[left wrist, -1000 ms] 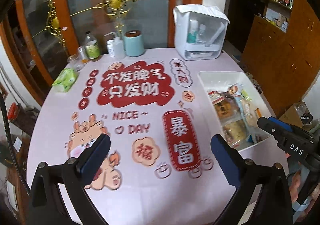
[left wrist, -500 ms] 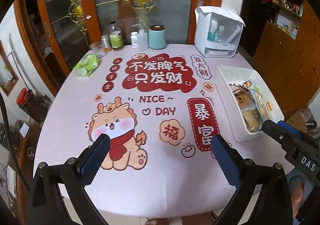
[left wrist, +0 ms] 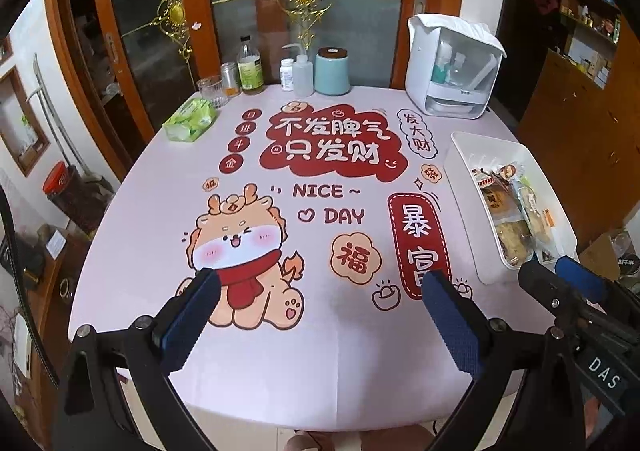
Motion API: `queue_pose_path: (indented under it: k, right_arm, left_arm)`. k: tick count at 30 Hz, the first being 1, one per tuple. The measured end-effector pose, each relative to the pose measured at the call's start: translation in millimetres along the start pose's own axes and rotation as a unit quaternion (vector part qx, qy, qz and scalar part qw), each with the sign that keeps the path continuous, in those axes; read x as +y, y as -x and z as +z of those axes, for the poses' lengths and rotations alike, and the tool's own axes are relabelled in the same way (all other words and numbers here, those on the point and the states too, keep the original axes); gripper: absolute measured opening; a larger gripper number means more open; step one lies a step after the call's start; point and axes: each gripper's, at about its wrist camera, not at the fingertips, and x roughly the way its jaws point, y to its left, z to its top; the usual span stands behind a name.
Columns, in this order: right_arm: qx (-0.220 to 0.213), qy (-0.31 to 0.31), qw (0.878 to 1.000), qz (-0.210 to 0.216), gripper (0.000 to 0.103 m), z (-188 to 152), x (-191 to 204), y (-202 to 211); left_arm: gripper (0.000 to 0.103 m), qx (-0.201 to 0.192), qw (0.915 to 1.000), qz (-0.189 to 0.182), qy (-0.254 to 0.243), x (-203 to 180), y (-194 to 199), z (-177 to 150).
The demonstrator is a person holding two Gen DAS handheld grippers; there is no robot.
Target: Organize snacks
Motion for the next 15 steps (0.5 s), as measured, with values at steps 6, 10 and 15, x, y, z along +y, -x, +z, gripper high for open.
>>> queue_pose_path:
  k: [6, 10, 15]
  right_arm:
    - [0.002, 0.004, 1.000, -0.001, 0.060, 2.9, -1.6, -1.9]
    - [0.010, 0.007, 1.000, -0.001, 0.060, 5.1, -4.1, -4.9]
    - [0.014, 0.008, 1.000, -0.002, 0.060, 7.8, -7.2, -7.6]
  left_arm:
    - [0.100, 0.000, 1.0000, 0.003, 0.005, -0.9, -0.5, 1.9]
    - [0.100, -0.001, 1.0000, 0.005, 0.003, -4.9, -1.7, 3.3]
    - [0.100, 0.002, 1.0000, 0.005, 0.000, -7.9, -3.3, 4.9]
